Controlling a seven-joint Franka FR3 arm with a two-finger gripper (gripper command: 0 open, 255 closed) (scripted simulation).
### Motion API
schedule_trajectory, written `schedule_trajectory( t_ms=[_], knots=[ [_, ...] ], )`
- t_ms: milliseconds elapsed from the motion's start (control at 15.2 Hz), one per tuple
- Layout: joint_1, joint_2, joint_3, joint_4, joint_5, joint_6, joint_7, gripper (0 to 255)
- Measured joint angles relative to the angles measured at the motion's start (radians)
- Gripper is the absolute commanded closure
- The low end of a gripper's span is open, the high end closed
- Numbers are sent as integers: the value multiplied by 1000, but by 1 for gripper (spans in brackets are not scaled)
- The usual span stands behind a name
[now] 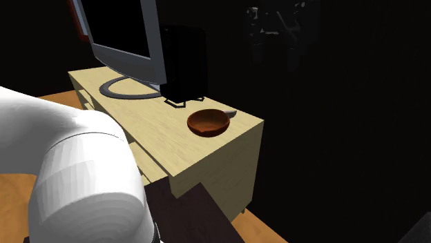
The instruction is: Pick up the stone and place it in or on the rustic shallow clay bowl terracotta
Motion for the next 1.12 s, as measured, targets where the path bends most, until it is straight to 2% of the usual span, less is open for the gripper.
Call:
schedule_trajectory(
  t_ms=[396,858,1122],
  knots=[
    [25,47,58,-39,48,71,76,0],
    [70,170,159,-92,126,230,203,0],
    [93,276,217,-85,161,323,274,0]
  ],
)
